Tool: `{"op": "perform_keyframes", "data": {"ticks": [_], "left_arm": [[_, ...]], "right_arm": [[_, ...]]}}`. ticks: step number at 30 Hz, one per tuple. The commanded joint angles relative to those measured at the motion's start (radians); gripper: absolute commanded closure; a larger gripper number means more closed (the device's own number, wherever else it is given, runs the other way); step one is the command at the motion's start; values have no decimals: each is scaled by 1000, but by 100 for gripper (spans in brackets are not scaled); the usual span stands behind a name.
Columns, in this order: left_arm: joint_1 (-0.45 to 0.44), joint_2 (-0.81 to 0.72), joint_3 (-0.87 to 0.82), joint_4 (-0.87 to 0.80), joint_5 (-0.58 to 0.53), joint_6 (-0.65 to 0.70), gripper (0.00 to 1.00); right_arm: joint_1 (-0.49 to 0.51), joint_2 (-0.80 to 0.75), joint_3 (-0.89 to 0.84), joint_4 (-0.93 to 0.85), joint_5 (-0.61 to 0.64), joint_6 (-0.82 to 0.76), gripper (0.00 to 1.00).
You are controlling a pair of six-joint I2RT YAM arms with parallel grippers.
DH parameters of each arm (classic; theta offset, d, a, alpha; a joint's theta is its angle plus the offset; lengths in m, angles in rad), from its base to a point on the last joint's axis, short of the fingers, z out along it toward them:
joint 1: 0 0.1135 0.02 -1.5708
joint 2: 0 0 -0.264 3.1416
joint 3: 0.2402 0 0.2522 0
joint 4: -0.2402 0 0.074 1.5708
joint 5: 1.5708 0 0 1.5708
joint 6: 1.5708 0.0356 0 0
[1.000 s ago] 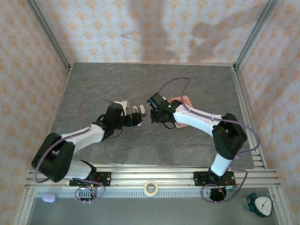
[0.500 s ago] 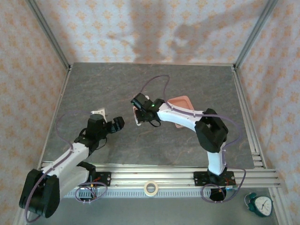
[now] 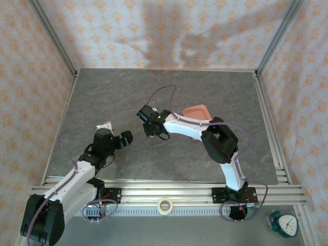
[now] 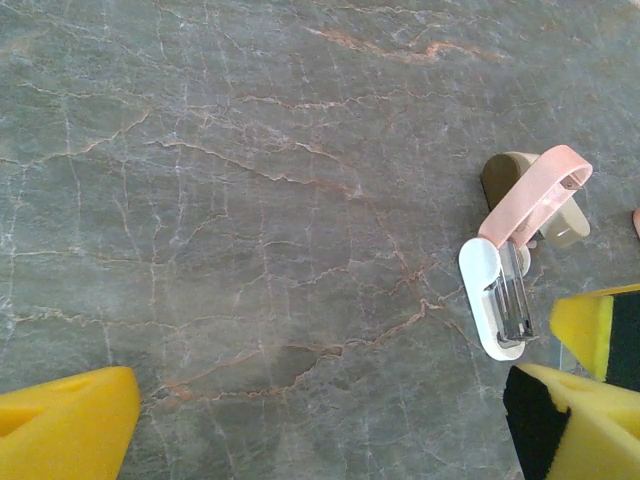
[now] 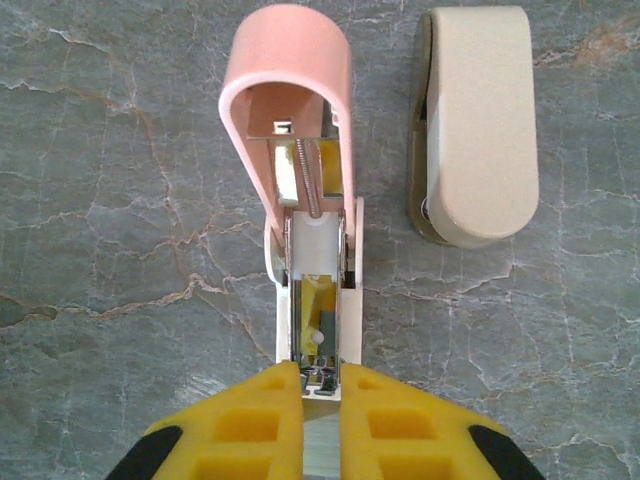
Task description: Load the staples into the stapler
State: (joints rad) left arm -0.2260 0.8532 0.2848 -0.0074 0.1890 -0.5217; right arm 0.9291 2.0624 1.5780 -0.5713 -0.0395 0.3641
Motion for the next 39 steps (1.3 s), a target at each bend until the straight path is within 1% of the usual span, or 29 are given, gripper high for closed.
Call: {"op": "perform_keyframes", "data": {"ticks": [1, 18, 39], "left_arm": [[11, 0, -9, -9, -26, 23, 5], [13, 5, -2, -3, -7, 29, 5], [18, 5, 7, -5, -6, 36, 5]], "right_arm": [[5, 13, 31, -8, 47, -12, 87], [4, 50, 72, 26, 69, -35, 87], [3, 76, 55, 60, 85, -38, 88]]}}
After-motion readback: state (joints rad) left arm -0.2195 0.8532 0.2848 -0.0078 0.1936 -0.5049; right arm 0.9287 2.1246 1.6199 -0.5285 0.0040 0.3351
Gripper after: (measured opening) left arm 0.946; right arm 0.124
